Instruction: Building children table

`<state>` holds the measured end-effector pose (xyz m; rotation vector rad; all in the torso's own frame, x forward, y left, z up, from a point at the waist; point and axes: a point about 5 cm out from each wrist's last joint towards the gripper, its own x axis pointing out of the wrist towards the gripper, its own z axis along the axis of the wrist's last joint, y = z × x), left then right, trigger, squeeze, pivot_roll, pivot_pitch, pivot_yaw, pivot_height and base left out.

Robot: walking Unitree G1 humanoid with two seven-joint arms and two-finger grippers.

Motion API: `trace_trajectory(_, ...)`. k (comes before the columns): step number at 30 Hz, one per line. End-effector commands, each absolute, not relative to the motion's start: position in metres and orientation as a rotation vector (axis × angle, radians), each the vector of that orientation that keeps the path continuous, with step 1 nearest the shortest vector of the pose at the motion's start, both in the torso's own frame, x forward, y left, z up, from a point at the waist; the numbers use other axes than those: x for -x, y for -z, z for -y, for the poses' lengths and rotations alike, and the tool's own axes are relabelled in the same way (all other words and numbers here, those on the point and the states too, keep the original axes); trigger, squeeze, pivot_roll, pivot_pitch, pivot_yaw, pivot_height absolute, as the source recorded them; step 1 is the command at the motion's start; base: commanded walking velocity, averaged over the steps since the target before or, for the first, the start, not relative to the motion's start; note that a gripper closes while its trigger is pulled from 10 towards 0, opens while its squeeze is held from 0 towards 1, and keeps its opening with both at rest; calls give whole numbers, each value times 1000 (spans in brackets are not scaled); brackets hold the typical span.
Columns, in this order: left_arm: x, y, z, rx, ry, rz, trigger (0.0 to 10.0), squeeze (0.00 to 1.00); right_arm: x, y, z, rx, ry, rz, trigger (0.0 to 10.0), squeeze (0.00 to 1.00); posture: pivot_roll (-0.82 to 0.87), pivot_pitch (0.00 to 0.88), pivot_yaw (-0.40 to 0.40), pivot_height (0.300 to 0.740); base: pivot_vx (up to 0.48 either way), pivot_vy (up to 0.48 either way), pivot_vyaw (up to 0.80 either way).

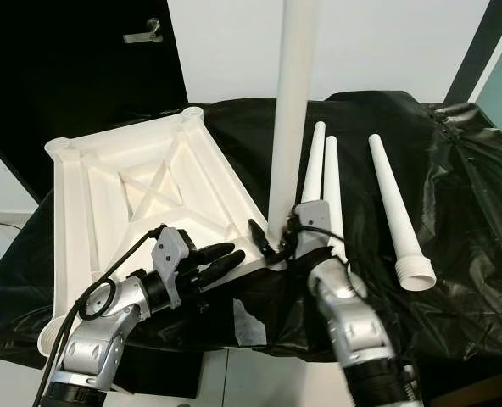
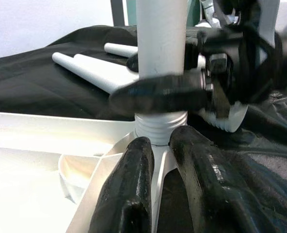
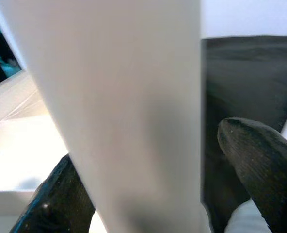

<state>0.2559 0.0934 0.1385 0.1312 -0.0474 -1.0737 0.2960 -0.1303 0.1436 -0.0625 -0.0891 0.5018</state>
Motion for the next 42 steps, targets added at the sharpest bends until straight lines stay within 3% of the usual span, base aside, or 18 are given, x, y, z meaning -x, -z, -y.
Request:
trace_trajectory(1,-262,-141,-96,-147,961,56,10000,0,-300,-145,132,70,-600,91,10000,0,-28,0,37,740,0,0,0)
trace_trajectory(8,-263,-142,-94,-149,992,54,10000,0,-314,-146,137,173,-788,52,10000,0,-28,0,38,740,0,0,0)
trace_trajectory(9,-263,-142,-94,-149,995,54,10000,0,-316,-145,137,185,-808,42,8784,0,-24,0,33,740,0,0,0)
trace_trajectory(10,-263,-142,-94,-152,997,55,10000,0,-318,-143,137,207,-823,35,0,0,-19,0,30,740,0,0,0)
trace_trajectory(26,-261,-141,-96,-158,979,51,10000,0,-321,-132,144,181,-749,-41,0,0,-9,0,15,740,0,0,0)
trace_trajectory(27,-261,-141,-96,-157,980,50,10000,0,-322,-130,144,184,-715,-45,4667,0,-9,0,13,740,0,0,0)
trace_trajectory(28,-260,-141,-96,-157,980,47,10000,0,-321,-129,142,172,-689,-46,10000,0,-9,0,13,740,0,0,0)
trace_trajectory(42,-258,-140,-95,-151,980,39,10000,0,-307,-118,112,96,-405,-62,10000,0,-9,0,11,740,0,0,0)
